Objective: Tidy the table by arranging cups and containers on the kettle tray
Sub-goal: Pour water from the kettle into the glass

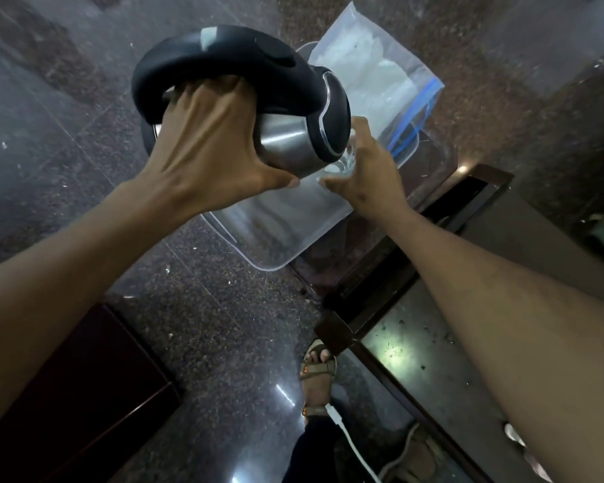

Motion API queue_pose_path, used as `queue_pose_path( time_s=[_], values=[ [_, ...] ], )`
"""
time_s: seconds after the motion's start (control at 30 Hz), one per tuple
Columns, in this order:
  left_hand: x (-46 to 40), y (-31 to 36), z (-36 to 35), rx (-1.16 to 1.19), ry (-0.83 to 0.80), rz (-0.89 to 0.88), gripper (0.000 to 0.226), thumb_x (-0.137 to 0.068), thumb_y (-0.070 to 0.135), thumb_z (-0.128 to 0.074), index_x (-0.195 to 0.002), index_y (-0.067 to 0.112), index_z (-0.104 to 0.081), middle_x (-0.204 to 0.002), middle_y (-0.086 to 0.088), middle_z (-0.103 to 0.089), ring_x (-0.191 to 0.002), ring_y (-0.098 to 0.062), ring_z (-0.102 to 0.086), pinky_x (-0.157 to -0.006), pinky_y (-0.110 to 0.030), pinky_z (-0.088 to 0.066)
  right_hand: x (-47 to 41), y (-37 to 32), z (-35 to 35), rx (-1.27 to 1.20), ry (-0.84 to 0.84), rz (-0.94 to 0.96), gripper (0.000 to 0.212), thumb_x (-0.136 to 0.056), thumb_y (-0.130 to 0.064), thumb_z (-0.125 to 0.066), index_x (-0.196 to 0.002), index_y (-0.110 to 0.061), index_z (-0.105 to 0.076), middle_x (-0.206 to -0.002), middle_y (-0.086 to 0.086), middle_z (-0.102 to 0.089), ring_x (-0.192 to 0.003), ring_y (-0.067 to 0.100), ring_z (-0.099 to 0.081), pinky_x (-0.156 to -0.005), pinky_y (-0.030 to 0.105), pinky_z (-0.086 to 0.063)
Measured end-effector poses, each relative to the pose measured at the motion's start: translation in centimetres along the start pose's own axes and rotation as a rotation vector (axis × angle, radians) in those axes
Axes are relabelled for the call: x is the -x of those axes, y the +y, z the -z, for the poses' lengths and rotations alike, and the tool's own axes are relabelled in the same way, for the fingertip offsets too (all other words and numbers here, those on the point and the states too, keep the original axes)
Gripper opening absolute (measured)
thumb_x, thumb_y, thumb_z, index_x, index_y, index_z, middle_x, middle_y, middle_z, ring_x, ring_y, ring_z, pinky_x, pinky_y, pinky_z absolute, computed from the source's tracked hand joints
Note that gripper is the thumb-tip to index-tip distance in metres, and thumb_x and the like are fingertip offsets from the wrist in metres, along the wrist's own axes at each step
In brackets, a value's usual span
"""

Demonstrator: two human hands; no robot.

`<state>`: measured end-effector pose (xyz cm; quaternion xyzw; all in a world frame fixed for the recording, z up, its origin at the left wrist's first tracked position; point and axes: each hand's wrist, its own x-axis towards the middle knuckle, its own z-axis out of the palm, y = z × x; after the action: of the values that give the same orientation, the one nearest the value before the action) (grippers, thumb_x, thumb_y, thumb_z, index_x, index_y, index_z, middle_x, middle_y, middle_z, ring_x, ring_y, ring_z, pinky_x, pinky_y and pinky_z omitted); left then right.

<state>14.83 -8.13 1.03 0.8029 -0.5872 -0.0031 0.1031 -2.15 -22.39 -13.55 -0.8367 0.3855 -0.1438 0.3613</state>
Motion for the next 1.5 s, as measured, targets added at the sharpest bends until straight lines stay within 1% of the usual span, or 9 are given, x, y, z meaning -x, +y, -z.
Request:
queue_pose_path(
  time_s=[0.13,0.27,0.37,0.43,0.53,0.73,1.03,1.2,1.5],
  values=[
    [-1.0,0.5,-0.1,-0.103,0.004,-0.061,0.103,-0.059,0.074,-0.081,-0.136,0.009,-0.057,-0.130,-0.017,-0.067,-0.117,-0.042,-0.063,-0.099,-0.050,-0.050,0.2,-0.2,0.3,-0.031,0.009,0.009,0.080,-0.073,-0.027,-0.086,-0.137,-0.024,-0.037,-0.118,0.007,-0.067,-0.109,0.022,-0.064,-0.070,0.032,-0.047],
    [-1.8,0.7,0.2,-0.163,0.003,-0.085,0.103,-0.057,0.072,-0.084,-0.132,0.006,-0.058,-0.126,-0.020,-0.068,-0.111,-0.046,-0.065,-0.095,-0.053,-0.053,0.4,-0.5,0.5,-0.056,0.004,0.016,0.076,-0.074,-0.030,-0.087,-0.134,-0.023,-0.040,-0.114,0.004,-0.068,-0.105,0.021,-0.065,-0.070,0.033,-0.048],
    [-2.3,0.9,0.4,-0.197,-0.020,-0.108,0.105,-0.057,0.074,-0.082,-0.136,0.009,-0.057,-0.129,-0.019,-0.067,-0.114,-0.046,-0.064,-0.095,-0.054,-0.052,0.5,-0.8,0.8,-0.067,-0.007,0.014,0.076,-0.075,-0.031,-0.086,-0.134,-0.021,-0.040,-0.109,0.003,-0.068,-0.099,0.022,-0.066,-0.072,0.040,-0.056],
    [-2.5,0.9,0.7,-0.217,-0.032,-0.128,0.106,-0.058,0.075,-0.081,-0.139,0.011,-0.056,-0.131,-0.019,-0.065,-0.116,-0.045,-0.063,-0.097,-0.054,-0.051,0.6,-0.9,0.9,-0.072,-0.005,0.020,0.074,-0.076,-0.029,-0.084,-0.135,-0.019,-0.041,-0.102,0.001,-0.067,-0.090,0.022,-0.065,-0.071,0.044,-0.056],
    [-2.9,1.0,1.0,-0.250,-0.047,-0.143,0.107,-0.058,0.075,-0.082,-0.138,0.010,-0.056,-0.132,-0.021,-0.065,-0.117,-0.047,-0.063,-0.097,-0.055,-0.051,0.8,-0.9,1.0,-0.077,-0.005,0.028,0.072,-0.076,-0.026,-0.083,-0.135,-0.018,-0.041,-0.098,0.001,-0.066,-0.087,0.021,-0.063,-0.070,0.045,-0.055],
    [-3.3,1.0,1.5,-0.304,-0.050,-0.179,0.103,-0.058,0.073,-0.083,-0.136,0.011,-0.055,-0.132,-0.022,-0.064,-0.116,-0.047,-0.062,-0.096,-0.055,-0.051,0.9,-1.0,1.1,-0.070,-0.024,0.017,0.076,-0.077,-0.028,-0.084,-0.137,-0.016,-0.039,-0.097,0.006,-0.065,-0.086,0.024,-0.063,-0.070,0.044,-0.055],
    [-3.3,0.9,1.7,-0.365,-0.048,-0.189,0.102,-0.056,0.069,-0.086,-0.133,0.009,-0.057,-0.130,-0.025,-0.063,-0.114,-0.050,-0.061,-0.094,-0.057,-0.051,1.0,-0.8,0.9,-0.041,0.001,0.016,0.081,-0.076,-0.027,-0.086,-0.140,-0.020,-0.038,-0.106,0.008,-0.066,-0.093,0.026,-0.064,-0.073,0.040,-0.056],
    [-3.4,1.1,2.1,-0.365,-0.032,-0.195,0.103,-0.057,0.068,-0.087,-0.135,0.010,-0.055,-0.134,-0.024,-0.060,-0.121,-0.050,-0.058,-0.098,-0.059,-0.048,1.0,-0.8,0.8,-0.033,0.005,0.017,0.081,-0.076,-0.028,-0.087,-0.140,-0.020,-0.037,-0.105,0.006,-0.065,-0.092,0.022,-0.063,-0.072,0.041,-0.057],
    [-3.6,1.6,2.6,-0.404,-0.033,-0.217,0.100,-0.061,0.062,-0.089,-0.137,0.006,-0.054,-0.137,-0.026,-0.058,-0.127,-0.050,-0.053,-0.106,-0.058,-0.042,1.0,-0.7,0.7,-0.013,0.007,0.018,0.080,-0.077,-0.028,-0.086,-0.140,-0.021,-0.037,-0.105,0.009,-0.064,-0.089,0.026,-0.065,-0.072,0.045,-0.058]
  ],
)
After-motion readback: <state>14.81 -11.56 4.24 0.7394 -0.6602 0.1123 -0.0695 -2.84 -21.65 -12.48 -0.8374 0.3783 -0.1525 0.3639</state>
